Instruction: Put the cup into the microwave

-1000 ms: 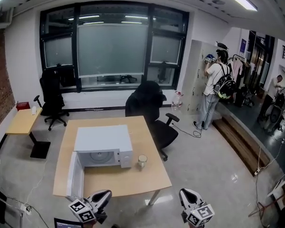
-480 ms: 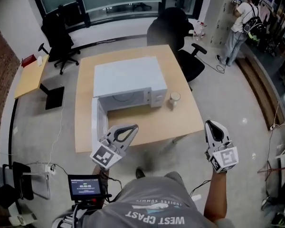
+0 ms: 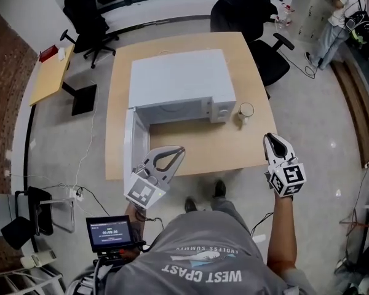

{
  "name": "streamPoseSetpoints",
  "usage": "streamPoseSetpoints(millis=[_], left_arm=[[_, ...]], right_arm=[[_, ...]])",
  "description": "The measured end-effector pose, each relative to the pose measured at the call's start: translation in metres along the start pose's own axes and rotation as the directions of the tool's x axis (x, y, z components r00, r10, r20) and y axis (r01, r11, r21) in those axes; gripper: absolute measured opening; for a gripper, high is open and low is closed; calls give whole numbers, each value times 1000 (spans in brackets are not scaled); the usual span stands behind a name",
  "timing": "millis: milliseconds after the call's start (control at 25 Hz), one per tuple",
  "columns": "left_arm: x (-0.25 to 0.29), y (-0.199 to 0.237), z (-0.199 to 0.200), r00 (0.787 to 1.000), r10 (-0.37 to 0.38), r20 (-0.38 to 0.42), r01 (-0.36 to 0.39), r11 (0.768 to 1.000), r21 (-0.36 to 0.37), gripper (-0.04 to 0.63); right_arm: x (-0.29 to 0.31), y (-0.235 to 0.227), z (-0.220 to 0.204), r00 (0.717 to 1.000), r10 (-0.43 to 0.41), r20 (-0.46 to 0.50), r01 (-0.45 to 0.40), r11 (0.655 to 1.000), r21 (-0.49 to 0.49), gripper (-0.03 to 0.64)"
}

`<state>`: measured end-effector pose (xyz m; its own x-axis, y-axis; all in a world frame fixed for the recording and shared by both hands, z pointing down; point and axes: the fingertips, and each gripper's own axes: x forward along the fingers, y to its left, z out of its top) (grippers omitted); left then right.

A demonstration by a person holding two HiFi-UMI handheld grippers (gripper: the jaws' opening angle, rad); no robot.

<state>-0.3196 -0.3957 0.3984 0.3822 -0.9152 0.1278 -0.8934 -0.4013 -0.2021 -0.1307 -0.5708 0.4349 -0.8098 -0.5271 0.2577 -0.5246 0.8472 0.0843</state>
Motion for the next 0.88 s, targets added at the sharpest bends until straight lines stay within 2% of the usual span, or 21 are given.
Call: streamPoseSetpoints(millis=[160,280,440,520,760,880], left_arm=[[19,13,-1,998,39,-41,-39,999,-9,21],[40,17,0,996,61,-67,-62,998,-10,21],[72,17,-7,990,72,-123,-72,997,-3,21],[83,18,-15,985,87,-147,-92,996,-24,21],[98,18,-43,961,140,-240,-172,978,-117,21],[100,20,-53,953,158,-259,-195,973,-125,21]], right_arm=[[51,-27,-45,995,30,-92,-25,998,57,41],[92,-48,-91,981,74,-177,-53,992,118,125],[146,-75,-162,953,118,-279,-67,980,185,130],[168,-83,-194,939,126,-320,-62,977,203,130],[210,-94,-260,896,113,-430,-9,971,238,132],[224,-99,-271,891,59,-450,42,977,211,129]])
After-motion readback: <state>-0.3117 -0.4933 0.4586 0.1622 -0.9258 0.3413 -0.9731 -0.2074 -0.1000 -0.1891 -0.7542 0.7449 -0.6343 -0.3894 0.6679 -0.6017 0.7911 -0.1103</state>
